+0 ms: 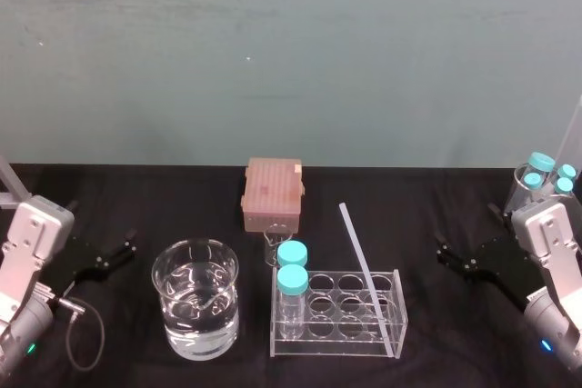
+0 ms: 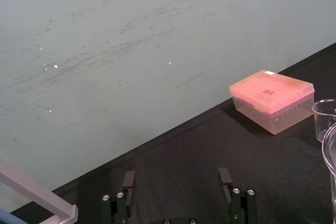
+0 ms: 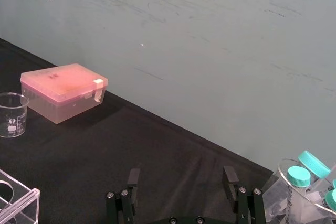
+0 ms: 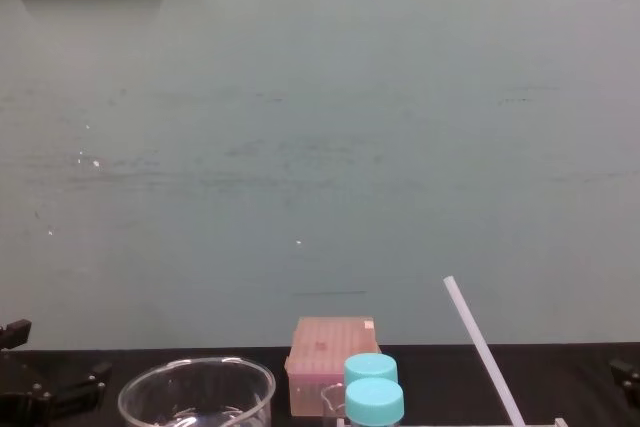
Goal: Pick up the stirring rod with one hand, then place it down.
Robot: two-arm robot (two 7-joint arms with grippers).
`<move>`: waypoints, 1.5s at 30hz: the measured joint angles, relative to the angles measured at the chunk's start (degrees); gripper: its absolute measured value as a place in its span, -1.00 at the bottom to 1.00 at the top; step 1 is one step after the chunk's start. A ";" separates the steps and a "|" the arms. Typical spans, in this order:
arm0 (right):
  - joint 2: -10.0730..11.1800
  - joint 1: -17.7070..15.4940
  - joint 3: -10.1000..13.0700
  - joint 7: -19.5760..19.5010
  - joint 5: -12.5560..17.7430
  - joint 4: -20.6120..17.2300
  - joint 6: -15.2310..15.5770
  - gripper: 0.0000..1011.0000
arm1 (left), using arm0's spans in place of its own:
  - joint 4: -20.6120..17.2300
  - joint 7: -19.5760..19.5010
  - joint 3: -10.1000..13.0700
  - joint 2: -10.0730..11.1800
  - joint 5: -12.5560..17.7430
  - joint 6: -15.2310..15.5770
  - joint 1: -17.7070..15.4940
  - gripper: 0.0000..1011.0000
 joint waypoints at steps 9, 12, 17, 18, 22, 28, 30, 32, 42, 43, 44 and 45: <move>-0.32 0.09 0.74 0.76 0.36 0.00 -0.36 0.98 | 0.00 0.00 0.00 0.00 0.00 0.00 0.00 0.99; -0.62 0.37 1.50 1.60 1.19 -0.30 -0.34 0.98 | 0.00 0.00 0.00 0.00 0.00 0.00 0.00 0.99; -0.77 1.30 3.80 4.60 4.61 -3.48 2.22 0.98 | 0.00 0.00 0.00 0.00 0.00 0.00 0.00 0.99; -0.66 1.45 4.14 5.15 5.24 -4.10 2.84 0.98 | 0.00 0.00 0.00 0.00 0.00 0.00 0.00 0.99; 0.62 2.42 6.17 9.25 9.62 -8.60 8.44 0.98 | 0.00 0.00 0.00 0.00 0.00 0.00 0.00 0.99; 4.41 3.73 9.36 16.93 16.61 -16.08 18.51 0.98 | 0.00 0.00 0.00 0.00 0.00 0.00 0.00 0.99; 5.70 3.87 10.43 18.72 18.53 -18.63 22.22 0.98 | 0.00 0.00 0.00 0.00 0.00 0.00 0.00 0.99; 6.79 3.65 11.55 19.37 20.28 -21.41 26.31 0.98 | 0.00 0.00 0.00 0.00 0.00 0.00 0.00 0.99; 9.20 0.69 14.14 15.71 29.82 -30.61 43.88 0.98 | 0.00 0.00 0.00 0.00 0.00 0.00 0.00 0.99; 9.17 0.56 14.09 15.20 30.26 -30.87 44.74 0.98 | 0.00 0.00 0.00 0.00 0.00 0.00 0.00 0.99; 9.08 0.49 13.97 14.71 30.61 -31.08 45.52 0.98 | 0.00 0.00 0.00 -0.01 0.00 0.00 0.00 0.99; 8.74 0.45 13.60 13.61 31.21 -31.30 47.03 0.98 | 0.00 0.00 0.00 0.00 0.00 0.00 0.00 0.99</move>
